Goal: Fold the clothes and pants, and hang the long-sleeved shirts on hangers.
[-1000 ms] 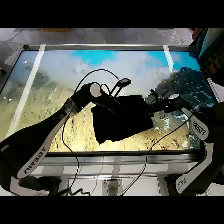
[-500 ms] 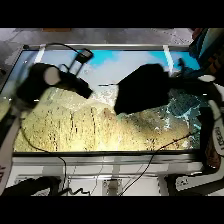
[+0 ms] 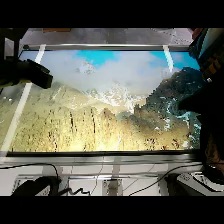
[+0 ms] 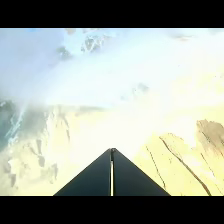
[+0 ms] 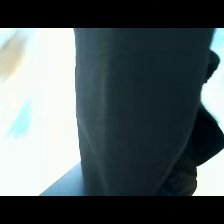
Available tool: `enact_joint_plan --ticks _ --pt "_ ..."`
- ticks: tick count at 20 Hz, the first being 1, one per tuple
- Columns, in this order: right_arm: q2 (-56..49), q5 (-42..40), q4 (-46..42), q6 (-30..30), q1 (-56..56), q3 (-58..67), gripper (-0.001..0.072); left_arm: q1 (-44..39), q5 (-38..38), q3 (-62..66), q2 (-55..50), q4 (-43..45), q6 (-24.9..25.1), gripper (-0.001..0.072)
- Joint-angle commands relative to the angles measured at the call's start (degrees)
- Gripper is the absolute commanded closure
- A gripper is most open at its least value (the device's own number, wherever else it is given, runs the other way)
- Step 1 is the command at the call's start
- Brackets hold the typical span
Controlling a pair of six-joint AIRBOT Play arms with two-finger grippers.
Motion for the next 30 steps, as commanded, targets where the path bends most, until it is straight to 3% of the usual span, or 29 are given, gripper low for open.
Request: enact_joint_plan --ticks 1,4,7,8,10,11,16,17,18,19,22,27,30 --pt "4.7 2.3 -17.3 10.7 -17.6 0.1 0.0694 0.6 -1.4 -0.4 1.3 0.4 0.0 0.0699" --pt "5.0 3.8 -21.2 10.9 -27.5 0.0 0.0694 0.5 -1.3 -1.4 0.9 0.4 0.0 0.0698" --pt "4.5 3.3 -23.8 10.8 -30.1 0.0 0.0665 0.5 -1.3 -1.8 0.1 0.2 0.0 0.0698" --pt "4.4 1.9 -25.0 10.8 -30.1 0.0 0.0542 0.5 -1.3 -1.8 -0.1 0.2 0.0 0.0698" --pt "4.3 -1.6 -26.4 10.8 -30.1 0.0 0.0102 0.5 -1.3 -1.8 -0.4 0.2 0.0 0.0699" --pt "4.3 -2.7 -26.7 10.8 -30.1 0.0 0.0011 0.5 -1.3 -1.8 -0.5 0.2 0.0 0.0698" --pt "4.3 -3.4 -26.0 10.8 -30.0 0.0 0.0035 0.5 -1.3 -1.8 -0.7 0.2 0.0 0.0698" --pt "4.3 -2.9 -24.8 10.8 -29.6 0.0 0.0132 0.5 -1.3 -1.8 -0.7 0.2 0.0 0.0698" --pt "4.3 -1.9 -22.9 10.8 -28.7 0.0 0.0446 0.5 -1.3 -1.8 -0.7 0.2 0.0 0.0698" --pt "4.3 -0.9 -20.0 10.8 -26.9 0.0 0.0686 0.5 -1.3 -1.8 -0.7 0.2 0.0 0.0698" --pt "4.7 -1.0 -17.7 4.6 -15.1 0.1 0.0695 0.5 -1.3 -1.8 -0.7 0.2 0.0 0.0698" --pt "6.6 1.1 -21.1 -6.0 19.0 0.1 0.0695 0.5 -1.3 -1.8 -0.7 0.2 0.0 0.0698" --pt "8.8 1.3 -23.3 -6.8 36.8 0.1 0.0695 0.5 -1.3 -1.8 -0.7 0.2 0.0 0.0698"
